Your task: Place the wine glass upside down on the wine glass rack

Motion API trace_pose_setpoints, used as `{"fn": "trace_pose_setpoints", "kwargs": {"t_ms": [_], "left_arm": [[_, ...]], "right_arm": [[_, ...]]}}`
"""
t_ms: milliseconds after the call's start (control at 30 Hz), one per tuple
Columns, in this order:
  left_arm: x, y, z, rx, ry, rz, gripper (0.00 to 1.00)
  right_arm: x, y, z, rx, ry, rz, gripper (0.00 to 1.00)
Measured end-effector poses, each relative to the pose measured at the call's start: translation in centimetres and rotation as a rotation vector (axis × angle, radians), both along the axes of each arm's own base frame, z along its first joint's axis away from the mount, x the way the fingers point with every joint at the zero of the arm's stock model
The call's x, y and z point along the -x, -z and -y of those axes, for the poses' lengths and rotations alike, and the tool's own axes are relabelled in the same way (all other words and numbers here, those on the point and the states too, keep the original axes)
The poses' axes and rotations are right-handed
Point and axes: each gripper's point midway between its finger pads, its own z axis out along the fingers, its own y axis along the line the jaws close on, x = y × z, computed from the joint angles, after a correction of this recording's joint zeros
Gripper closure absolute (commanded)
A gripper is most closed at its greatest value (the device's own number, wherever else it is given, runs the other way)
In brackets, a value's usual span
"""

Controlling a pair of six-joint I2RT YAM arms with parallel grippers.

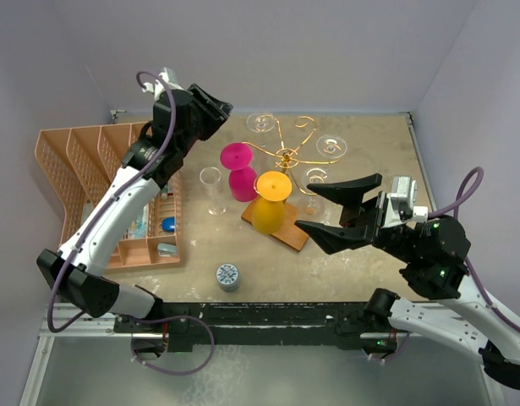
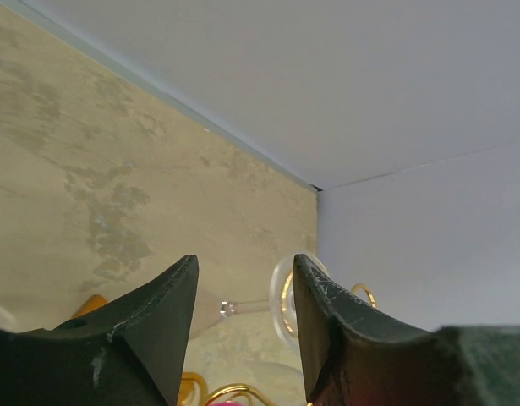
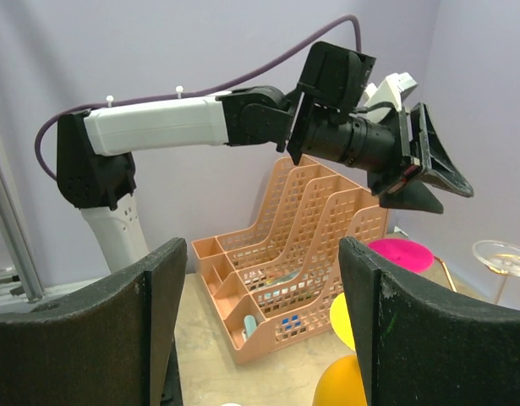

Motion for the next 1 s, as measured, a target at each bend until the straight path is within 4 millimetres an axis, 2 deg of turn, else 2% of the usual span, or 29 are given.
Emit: {"fn": "trace_pose_setpoints", "kwargs": {"t_ms": [167,333,400,467,600,700,833,1000], "left_arm": [[0.9,-0.1,-3.8,-0.146,-0.094,0.009,0.51],[3.8,0.8,-7.4,-0.314,-0.137,0.004,0.53],[5.1,2.2,-8.0,-0.375,-0.107,-0.014,0.54],[6.1,4.6,-8.0,-0.432,-0.051,-0.054,0.55],[6.9,9.9,-7.8,-0.523,0.026,-0.180,0.53],[7.1,13.1,-8.4,-0.582,0.024,-0.276,0.52],[6.8,15.2,-8.6,-0.626,0.022,-0.341,0.52],[6.0,17.9,-8.9,-0.706,0.024,-0.424,0.59]], "right_arm": [[0.0,-0.1,0.1,-0.004,0.004,0.001,0.25],[0.0,-0.1,0.8,-0.029,0.024,0.007,0.25],[-0.1,0.5,1.0,-0.032,0.035,0.001,0.25],[-0.5,1.0,1.0,-0.032,0.051,-0.007,0.25],[-1.2,1.8,0.8,-0.027,0.074,-0.025,0.25],[-1.3,1.9,0.8,-0.029,0.077,-0.030,0.26],[-1.4,2.1,0.8,-0.035,0.083,-0.036,0.26],[-1.5,2.4,0.9,-0.036,0.089,-0.044,0.26]]}}
